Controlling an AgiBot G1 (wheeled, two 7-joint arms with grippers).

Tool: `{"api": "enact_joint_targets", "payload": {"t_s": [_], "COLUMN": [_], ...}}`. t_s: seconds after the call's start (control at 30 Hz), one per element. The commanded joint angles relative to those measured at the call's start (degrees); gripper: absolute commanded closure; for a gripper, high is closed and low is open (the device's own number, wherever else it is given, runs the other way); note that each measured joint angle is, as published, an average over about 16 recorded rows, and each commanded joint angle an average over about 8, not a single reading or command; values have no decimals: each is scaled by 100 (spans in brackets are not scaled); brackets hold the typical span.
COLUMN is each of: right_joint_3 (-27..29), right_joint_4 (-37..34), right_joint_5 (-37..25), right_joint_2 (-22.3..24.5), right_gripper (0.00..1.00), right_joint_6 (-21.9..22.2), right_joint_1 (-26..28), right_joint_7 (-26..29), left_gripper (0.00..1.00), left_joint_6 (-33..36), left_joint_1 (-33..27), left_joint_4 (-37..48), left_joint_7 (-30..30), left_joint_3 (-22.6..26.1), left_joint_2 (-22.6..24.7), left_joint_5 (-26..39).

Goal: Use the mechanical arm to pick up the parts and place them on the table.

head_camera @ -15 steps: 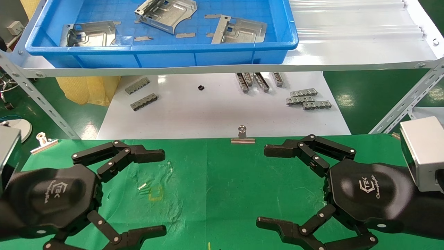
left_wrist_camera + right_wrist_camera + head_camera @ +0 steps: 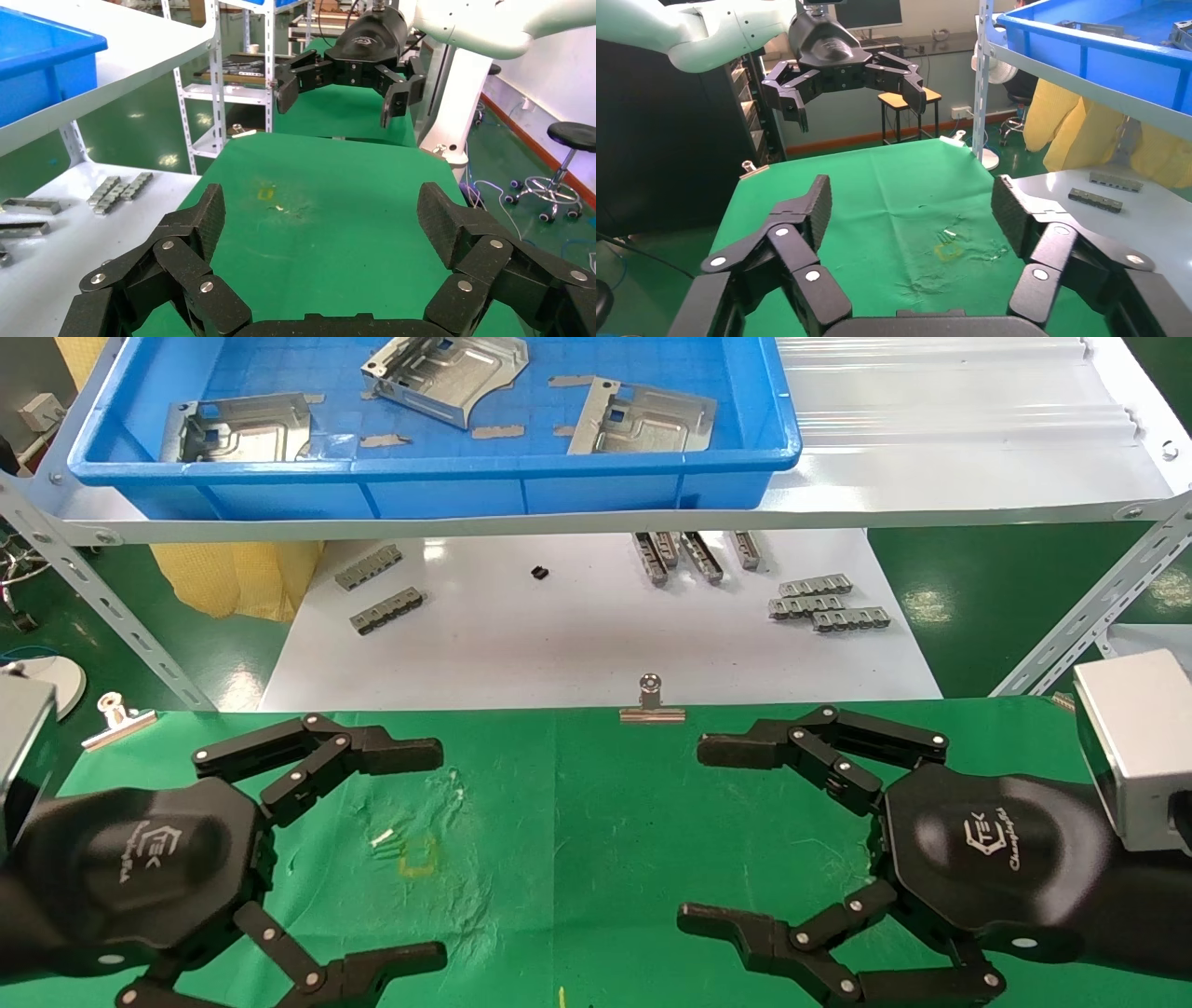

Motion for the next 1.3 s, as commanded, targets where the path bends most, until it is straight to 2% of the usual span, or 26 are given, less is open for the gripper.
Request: {"api": "enact_joint_targets", "payload": {"t_s": [0.03,0.93,1.1,1.3], "right_joint_3": [0,0,0,0], "right_joint_4": [0,0,-1,-1], "right_joint_5": [0,0,0,0], "right_joint_2": [0,0,0,0], "right_gripper": [100,100,100,100], "right_joint_6": [0,0,0,0], "right_joint_1": [0,0,0,0], "right_joint_7": [0,0,0,-1], "left_gripper": [0,0,0,0], "left_joint_6": [0,-26,-233,-595], "left_joint_1": [0,-64,-652,-1977], "left_joint_4": [0,4,205,1184], "left_joint_7": [0,-4,-88,-106], "left_joint_3": [0,-8,25,325], "left_joint_2": [0,8,170,793], "left_joint_5": [0,16,259,1043]}}
